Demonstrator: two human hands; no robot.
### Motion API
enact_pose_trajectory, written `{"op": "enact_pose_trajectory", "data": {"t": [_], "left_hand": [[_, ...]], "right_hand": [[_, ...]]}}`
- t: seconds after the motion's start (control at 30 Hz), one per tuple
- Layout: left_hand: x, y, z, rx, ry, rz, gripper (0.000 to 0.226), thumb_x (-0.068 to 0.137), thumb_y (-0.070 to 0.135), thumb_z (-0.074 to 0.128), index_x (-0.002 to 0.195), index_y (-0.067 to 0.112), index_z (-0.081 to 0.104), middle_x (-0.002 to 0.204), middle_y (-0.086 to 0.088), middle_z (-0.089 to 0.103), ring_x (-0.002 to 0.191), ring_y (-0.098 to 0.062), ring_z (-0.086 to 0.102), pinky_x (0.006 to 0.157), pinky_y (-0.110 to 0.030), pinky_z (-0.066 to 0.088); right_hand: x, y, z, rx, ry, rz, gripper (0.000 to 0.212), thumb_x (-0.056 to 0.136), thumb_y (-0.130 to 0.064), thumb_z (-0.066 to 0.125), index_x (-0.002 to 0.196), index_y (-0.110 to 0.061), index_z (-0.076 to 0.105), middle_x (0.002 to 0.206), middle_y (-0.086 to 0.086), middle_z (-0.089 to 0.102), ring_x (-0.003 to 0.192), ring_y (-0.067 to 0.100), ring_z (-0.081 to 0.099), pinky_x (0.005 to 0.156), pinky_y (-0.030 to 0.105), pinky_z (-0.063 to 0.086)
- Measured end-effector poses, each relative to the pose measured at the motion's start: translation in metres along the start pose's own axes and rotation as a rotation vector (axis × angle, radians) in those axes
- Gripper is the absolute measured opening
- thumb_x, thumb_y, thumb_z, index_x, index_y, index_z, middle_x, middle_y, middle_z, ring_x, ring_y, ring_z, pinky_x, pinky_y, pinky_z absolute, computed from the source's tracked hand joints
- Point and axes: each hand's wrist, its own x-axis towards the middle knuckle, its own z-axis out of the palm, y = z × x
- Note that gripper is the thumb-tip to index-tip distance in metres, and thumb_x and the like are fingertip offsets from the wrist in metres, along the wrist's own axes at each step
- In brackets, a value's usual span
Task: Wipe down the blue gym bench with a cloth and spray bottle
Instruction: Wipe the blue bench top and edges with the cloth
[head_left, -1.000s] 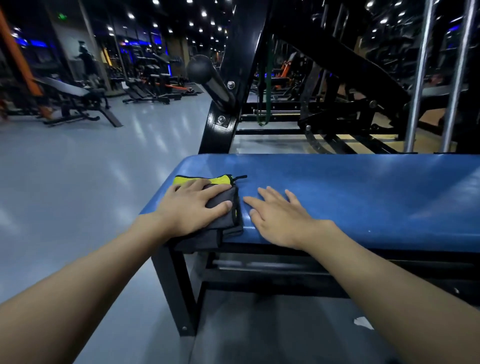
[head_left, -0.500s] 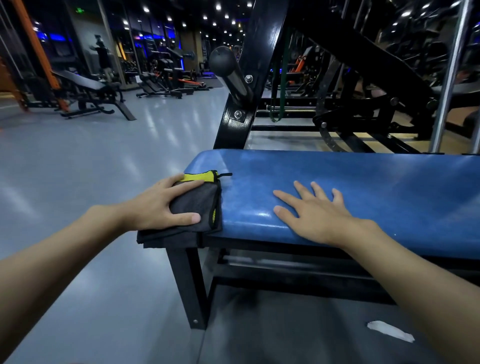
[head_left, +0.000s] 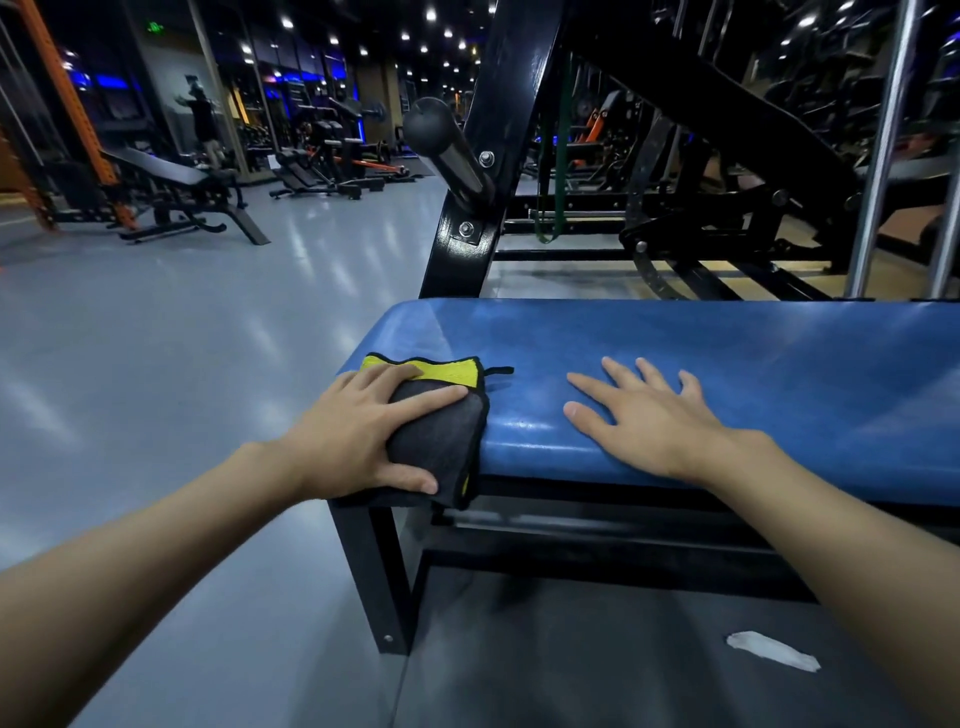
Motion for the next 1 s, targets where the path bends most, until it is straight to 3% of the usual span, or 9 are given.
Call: {"op": "enact_pose_trajectory", "data": {"t": [0.13, 0.27, 0.57, 0.67, 0.8, 1.0], "left_hand": [[-0.002, -0.007, -0.005, -0.038, -0.046, 0.001, 0.094, 0.069, 0.096, 0.043, 0.150, 0.058, 0.016, 0.148, -0.002, 0.039, 0.134, -0.030, 0.039, 0.110, -0.048, 0.035], [0.002, 0.003, -0.004, 0.016, -0.037, -0.008, 0.092, 0.070, 0.095, 0.039, 0.151, 0.056, 0.016, 0.145, -0.004, 0.042, 0.131, -0.032, 0.040, 0.110, -0.048, 0.034], [0.042, 0.075, 0.007, 0.100, 0.034, 0.035, 0.089, 0.072, 0.091, 0.039, 0.150, 0.051, 0.028, 0.140, -0.005, 0.047, 0.126, -0.031, 0.045, 0.106, -0.047, 0.035], [0.034, 0.062, 0.002, 0.061, 0.025, 0.034, 0.088, 0.071, 0.090, 0.044, 0.149, 0.053, 0.028, 0.142, -0.002, 0.046, 0.128, -0.027, 0.043, 0.106, -0.045, 0.037], [0.004, 0.020, -0.001, 0.070, 0.025, -0.016, 0.089, 0.071, 0.088, 0.049, 0.149, 0.048, 0.035, 0.141, -0.007, 0.048, 0.126, -0.034, 0.048, 0.104, -0.049, 0.042], [0.002, 0.023, -0.002, 0.147, 0.009, -0.067, 0.088, 0.071, 0.092, 0.038, 0.148, 0.050, 0.031, 0.135, -0.009, 0.051, 0.121, -0.036, 0.049, 0.101, -0.051, 0.040]], "right_hand": [[-0.012, 0.026, -0.005, -0.121, 0.038, 0.016, 0.068, 0.089, -0.077, 0.005, 0.152, -0.053, 0.012, 0.167, -0.005, 0.001, 0.153, 0.028, -0.009, 0.116, 0.063, -0.010], [-0.017, 0.035, 0.004, -0.083, -0.006, 0.091, 0.069, 0.084, -0.080, 0.000, 0.150, -0.059, 0.000, 0.168, -0.002, -0.002, 0.153, 0.032, -0.005, 0.116, 0.064, -0.001], [-0.018, 0.034, 0.005, -0.060, 0.013, 0.080, 0.069, 0.087, -0.080, 0.003, 0.151, -0.056, 0.004, 0.168, -0.001, -0.001, 0.153, 0.032, -0.005, 0.117, 0.063, -0.002], [-0.019, 0.041, -0.001, -0.072, 0.015, 0.061, 0.068, 0.088, -0.078, 0.003, 0.152, -0.054, 0.008, 0.168, -0.002, 0.001, 0.153, 0.030, -0.005, 0.117, 0.063, -0.004], [-0.020, 0.050, -0.001, -0.075, 0.031, 0.099, 0.071, 0.085, -0.080, 0.002, 0.152, -0.055, 0.008, 0.168, -0.004, 0.001, 0.153, 0.030, -0.005, 0.116, 0.064, -0.002], [-0.019, 0.049, 0.006, -0.058, 0.049, 0.107, 0.069, 0.087, -0.080, 0.004, 0.151, -0.055, 0.007, 0.168, -0.003, 0.002, 0.153, 0.031, -0.002, 0.116, 0.064, 0.001]]}}
